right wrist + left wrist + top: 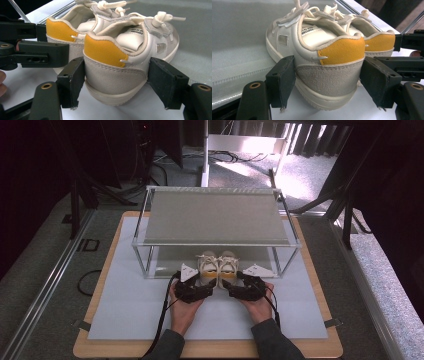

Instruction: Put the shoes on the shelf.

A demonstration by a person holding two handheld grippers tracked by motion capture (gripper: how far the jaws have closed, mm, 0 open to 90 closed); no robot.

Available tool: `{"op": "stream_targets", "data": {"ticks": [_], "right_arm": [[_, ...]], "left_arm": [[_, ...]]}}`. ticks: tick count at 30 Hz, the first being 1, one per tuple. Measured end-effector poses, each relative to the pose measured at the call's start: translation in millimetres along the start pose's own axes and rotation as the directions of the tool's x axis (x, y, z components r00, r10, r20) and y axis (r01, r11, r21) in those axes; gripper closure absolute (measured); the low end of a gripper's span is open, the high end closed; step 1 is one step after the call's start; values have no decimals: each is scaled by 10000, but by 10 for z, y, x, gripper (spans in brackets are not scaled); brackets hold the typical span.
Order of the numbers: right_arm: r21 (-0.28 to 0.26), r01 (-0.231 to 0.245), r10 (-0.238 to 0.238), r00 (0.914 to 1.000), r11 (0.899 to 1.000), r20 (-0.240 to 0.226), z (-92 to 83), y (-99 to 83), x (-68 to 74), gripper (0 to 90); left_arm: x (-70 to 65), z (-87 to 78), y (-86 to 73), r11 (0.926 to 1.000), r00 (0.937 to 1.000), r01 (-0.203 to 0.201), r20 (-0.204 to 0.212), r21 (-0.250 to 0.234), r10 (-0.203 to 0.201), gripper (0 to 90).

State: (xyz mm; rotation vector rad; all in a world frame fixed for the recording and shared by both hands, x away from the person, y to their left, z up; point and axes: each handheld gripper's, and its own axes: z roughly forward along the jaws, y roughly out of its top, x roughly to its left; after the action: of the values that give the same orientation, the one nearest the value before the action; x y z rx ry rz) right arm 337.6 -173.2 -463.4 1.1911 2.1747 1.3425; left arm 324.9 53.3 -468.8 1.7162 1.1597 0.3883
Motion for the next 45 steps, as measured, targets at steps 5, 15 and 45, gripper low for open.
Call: {"op": "stream_targets", "data": {"ticks": [5,15,45], "right_arm": [[-74,-16,16,10000,10000,-1,6,48,-11,307],[-192,60,-59,10000,9998,59,57,147,-59,315],[-242,97,-84,9985,9997,536,368,257,-250,323]], "left_arm": [[5,6,46,9999,9999,142,-37,-55,-142,295],[17,51,139,9998,9997,115,-236,-181,-119,302],[188,373,275,9997,9985,-18,-543,-226,6,302]]}}
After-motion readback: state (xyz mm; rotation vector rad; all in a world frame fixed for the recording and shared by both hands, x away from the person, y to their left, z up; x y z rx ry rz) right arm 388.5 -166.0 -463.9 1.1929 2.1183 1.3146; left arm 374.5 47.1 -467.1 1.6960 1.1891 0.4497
